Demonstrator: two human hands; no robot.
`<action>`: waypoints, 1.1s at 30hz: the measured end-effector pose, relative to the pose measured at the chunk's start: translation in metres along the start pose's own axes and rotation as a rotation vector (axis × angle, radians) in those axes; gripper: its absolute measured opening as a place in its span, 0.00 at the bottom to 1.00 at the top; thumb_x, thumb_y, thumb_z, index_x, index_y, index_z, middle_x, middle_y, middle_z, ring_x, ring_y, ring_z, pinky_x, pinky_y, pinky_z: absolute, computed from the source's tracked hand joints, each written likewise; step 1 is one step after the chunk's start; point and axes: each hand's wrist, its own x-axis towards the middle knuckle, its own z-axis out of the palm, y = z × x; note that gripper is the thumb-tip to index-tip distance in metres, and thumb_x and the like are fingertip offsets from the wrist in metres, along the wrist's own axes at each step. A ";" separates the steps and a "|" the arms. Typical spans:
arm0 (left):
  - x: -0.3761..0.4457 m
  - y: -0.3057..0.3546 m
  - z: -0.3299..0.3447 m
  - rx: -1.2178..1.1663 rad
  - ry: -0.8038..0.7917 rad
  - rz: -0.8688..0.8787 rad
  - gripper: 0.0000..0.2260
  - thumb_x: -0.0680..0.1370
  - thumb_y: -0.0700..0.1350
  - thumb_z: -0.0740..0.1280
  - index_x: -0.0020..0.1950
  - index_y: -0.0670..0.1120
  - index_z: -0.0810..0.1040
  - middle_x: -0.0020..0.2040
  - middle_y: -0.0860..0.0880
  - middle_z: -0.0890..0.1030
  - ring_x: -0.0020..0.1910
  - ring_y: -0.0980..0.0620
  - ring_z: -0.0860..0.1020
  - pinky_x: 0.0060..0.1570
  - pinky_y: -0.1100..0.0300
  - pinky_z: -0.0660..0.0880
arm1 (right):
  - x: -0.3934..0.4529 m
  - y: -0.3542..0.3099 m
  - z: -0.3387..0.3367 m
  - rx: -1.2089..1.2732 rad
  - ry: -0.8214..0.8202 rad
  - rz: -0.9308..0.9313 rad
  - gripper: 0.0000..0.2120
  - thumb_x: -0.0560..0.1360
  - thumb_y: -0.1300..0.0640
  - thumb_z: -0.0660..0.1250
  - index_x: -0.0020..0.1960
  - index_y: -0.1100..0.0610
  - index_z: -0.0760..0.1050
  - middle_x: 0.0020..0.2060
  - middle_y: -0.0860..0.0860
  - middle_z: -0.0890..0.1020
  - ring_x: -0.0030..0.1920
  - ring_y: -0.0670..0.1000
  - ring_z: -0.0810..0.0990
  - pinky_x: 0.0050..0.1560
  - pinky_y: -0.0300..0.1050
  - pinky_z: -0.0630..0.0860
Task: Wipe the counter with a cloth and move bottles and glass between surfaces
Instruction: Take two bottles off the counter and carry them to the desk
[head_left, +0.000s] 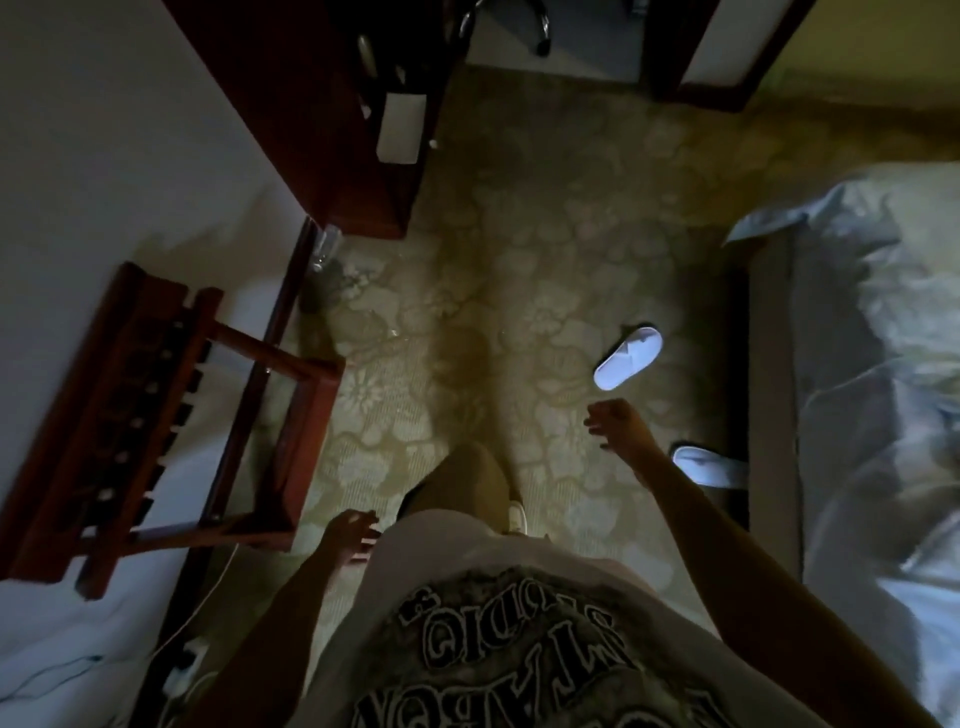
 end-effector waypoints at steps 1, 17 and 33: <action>0.009 0.020 0.001 -0.001 -0.013 -0.001 0.09 0.82 0.45 0.63 0.53 0.39 0.74 0.40 0.42 0.79 0.37 0.45 0.76 0.43 0.55 0.72 | 0.013 -0.023 -0.001 -0.016 -0.004 -0.015 0.06 0.79 0.60 0.59 0.45 0.56 0.72 0.45 0.57 0.78 0.41 0.52 0.76 0.37 0.42 0.67; 0.108 0.568 0.057 0.356 -0.112 0.386 0.10 0.81 0.47 0.63 0.59 0.43 0.75 0.52 0.43 0.82 0.41 0.49 0.81 0.40 0.58 0.75 | 0.217 -0.153 -0.067 0.295 0.267 0.272 0.13 0.79 0.62 0.62 0.57 0.73 0.72 0.36 0.57 0.78 0.32 0.51 0.80 0.36 0.43 0.75; 0.168 0.876 0.089 -0.081 -0.019 0.189 0.16 0.82 0.47 0.61 0.63 0.38 0.76 0.61 0.37 0.80 0.51 0.42 0.79 0.52 0.52 0.74 | 0.516 -0.594 -0.137 -0.056 0.068 -0.160 0.08 0.78 0.59 0.63 0.43 0.48 0.70 0.47 0.56 0.80 0.49 0.59 0.80 0.55 0.59 0.77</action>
